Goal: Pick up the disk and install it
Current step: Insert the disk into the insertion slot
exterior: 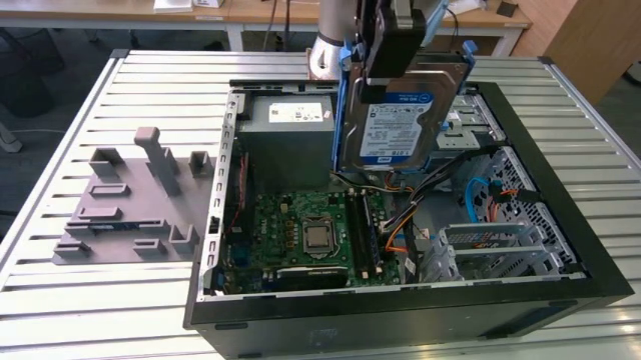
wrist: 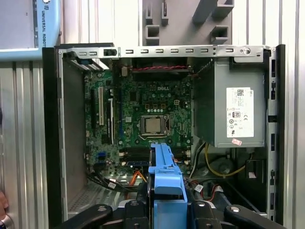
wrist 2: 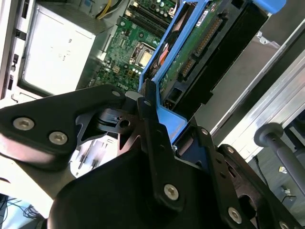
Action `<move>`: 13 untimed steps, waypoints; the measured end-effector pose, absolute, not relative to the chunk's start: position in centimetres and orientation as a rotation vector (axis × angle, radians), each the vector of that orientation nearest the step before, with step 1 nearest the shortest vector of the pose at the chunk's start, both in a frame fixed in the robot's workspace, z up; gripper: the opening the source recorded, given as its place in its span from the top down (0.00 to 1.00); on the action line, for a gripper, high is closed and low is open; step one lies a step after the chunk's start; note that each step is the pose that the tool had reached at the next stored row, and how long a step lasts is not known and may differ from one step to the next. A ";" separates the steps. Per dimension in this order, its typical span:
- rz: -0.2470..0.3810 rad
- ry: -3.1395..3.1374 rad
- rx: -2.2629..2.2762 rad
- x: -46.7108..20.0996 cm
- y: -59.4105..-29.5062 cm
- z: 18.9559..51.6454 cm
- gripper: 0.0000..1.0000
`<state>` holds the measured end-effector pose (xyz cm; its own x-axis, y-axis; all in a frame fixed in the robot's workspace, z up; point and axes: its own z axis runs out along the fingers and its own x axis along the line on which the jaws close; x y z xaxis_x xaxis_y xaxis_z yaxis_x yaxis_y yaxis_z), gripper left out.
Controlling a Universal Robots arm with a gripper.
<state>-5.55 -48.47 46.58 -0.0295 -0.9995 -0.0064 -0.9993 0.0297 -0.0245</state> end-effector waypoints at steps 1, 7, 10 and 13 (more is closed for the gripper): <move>-0.020 2.238 -2.173 -5.5 -48.7 46.6 0.64; -0.020 2.239 -2.173 -5.4 -50.2 46.5 0.64; -0.020 2.239 -2.173 -5.2 -50.9 46.5 0.64; -0.019 2.239 -2.173 -5.0 -51.5 46.4 0.64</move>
<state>-4.99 -51.48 46.43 -0.0297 -0.9995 -0.0064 -0.9993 0.0298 -0.0235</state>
